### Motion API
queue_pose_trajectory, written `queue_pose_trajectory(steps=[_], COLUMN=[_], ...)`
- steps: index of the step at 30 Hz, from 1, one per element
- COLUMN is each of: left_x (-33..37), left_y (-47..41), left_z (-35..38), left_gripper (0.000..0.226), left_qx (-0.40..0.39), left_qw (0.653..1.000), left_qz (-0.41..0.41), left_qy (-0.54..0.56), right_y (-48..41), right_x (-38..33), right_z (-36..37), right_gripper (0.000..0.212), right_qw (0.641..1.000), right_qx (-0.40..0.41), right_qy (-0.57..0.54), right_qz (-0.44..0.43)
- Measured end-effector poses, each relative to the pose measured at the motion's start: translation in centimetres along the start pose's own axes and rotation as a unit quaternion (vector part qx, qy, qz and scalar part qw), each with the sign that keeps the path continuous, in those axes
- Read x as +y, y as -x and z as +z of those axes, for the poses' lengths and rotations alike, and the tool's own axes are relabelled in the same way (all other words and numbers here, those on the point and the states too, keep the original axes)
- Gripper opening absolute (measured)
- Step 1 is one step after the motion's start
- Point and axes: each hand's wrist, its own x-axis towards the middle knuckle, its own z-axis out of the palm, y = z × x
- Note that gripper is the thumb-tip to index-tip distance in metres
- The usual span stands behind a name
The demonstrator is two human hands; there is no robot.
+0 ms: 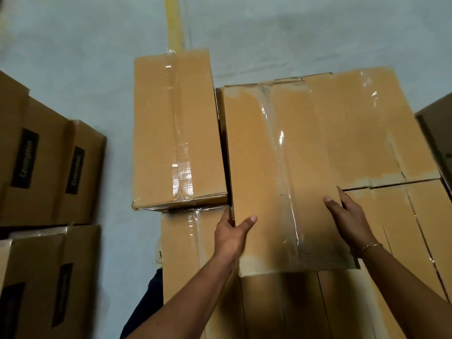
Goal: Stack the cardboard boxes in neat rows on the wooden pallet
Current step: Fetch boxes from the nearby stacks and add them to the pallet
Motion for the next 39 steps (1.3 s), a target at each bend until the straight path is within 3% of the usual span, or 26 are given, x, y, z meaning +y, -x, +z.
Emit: queue_pose_trajectory(steps=[1,4,5,8,14,17,19,22,25,29,34,39], left_x=[0.2,0.3,0.3,0.1,-1.1,-1.0,-1.1,-0.9,0.3,1.7,1.1,1.5], left_y=[-0.5,-2.2,-2.8,-4.1,-5.5,-4.6,-3.5,-1.9,-2.4,-4.0,-4.7,-4.5], left_z=[0.2,0.6,0.6,0.4,0.1,-0.3,-1.2,-3.4,-5.2,-5.9,-6.1,-5.9], left_gripper=[0.061,0.109,0.114,0.079,0.103,0.084,0.066,0.061,0.091,0.144,0.158,0.156], left_qx=[0.019,0.079,0.086,0.088,0.108,0.142,0.192,0.188,0.099,0.008,-0.032,-0.014], left_qw=[0.999,0.993,0.992,0.99,0.991,0.986,0.955,0.842,0.761,0.689,0.656,0.652], left_qz=[-0.01,-0.055,-0.066,-0.086,-0.077,-0.026,0.062,0.254,0.324,0.29,0.26,0.277], left_qy=[0.027,0.069,0.068,0.064,0.023,-0.085,-0.218,-0.438,-0.553,-0.664,-0.708,-0.706], right_y=[-0.9,-3.2,-3.7,-4.6,-5.1,-4.6,-4.2,-3.1,-1.1,1.1,1.9,1.0], right_x=[-0.3,-0.7,-0.8,-0.1,2.3,2.1,2.3,3.4,4.7,7.0,8.4,9.2], right_z=[0.3,1.3,1.7,2.7,3.8,3.8,3.5,2.8,2.1,1.2,0.6,0.5], right_gripper=[0.055,0.053,0.052,0.052,0.053,0.052,0.062,0.085,0.109,0.138,0.16,0.145], right_qw=[1.0,1.0,0.999,0.999,0.998,0.996,0.993,0.982,0.96,0.922,0.915,0.904], right_qx=[-0.001,-0.01,-0.011,-0.007,-0.028,-0.026,-0.029,-0.043,-0.05,-0.087,-0.138,-0.122], right_qy=[-0.001,0.011,0.016,0.024,0.04,0.058,0.092,0.162,0.233,0.312,0.325,0.343], right_qz=[-0.004,-0.021,-0.027,-0.036,-0.046,-0.056,-0.066,-0.084,-0.147,-0.212,-0.194,-0.223])
